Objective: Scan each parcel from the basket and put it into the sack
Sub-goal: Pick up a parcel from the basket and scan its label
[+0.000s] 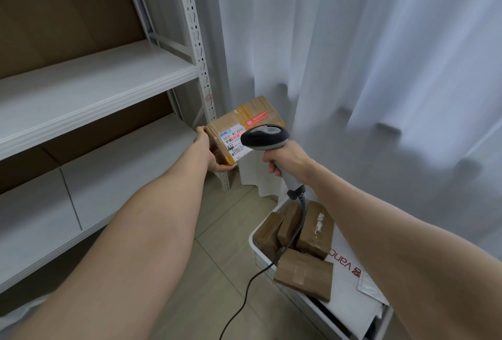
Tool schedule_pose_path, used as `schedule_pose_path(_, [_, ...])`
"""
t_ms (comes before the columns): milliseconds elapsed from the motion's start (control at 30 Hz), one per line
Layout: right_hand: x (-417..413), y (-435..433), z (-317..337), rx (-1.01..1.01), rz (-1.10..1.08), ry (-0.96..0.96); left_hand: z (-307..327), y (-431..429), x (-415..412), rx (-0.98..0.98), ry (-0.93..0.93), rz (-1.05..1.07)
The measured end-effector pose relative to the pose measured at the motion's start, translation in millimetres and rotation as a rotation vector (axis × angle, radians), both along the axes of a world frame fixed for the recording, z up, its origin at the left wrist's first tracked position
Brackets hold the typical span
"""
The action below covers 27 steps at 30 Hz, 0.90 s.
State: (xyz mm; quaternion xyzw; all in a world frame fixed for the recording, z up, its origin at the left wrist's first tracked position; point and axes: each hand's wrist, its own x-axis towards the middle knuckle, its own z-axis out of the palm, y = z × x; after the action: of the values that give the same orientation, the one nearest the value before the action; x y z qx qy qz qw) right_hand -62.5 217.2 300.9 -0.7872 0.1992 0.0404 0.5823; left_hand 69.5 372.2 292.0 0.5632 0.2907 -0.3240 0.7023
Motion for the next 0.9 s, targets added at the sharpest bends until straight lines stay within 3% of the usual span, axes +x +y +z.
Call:
schedule_pose_path(267, [-47,34,-10,0.067,-0.002,-0.041,-6,30,-43,0.000,-0.014,0.007])
schedule_pose_path(467, [-87,80,-13,0.366,-0.187,-0.129,-10,89,-106,0.057,-0.067,-0.126])
schedule_pose_path(667, [-88,150,-26,0.392,-0.290,-0.088,-10,172,-147,0.180,-0.126,-0.175])
schedule_pose_path(900, [-68,276,-34,0.471,-0.153,-0.037,-18,286,-161,0.249,-0.299,0.024])
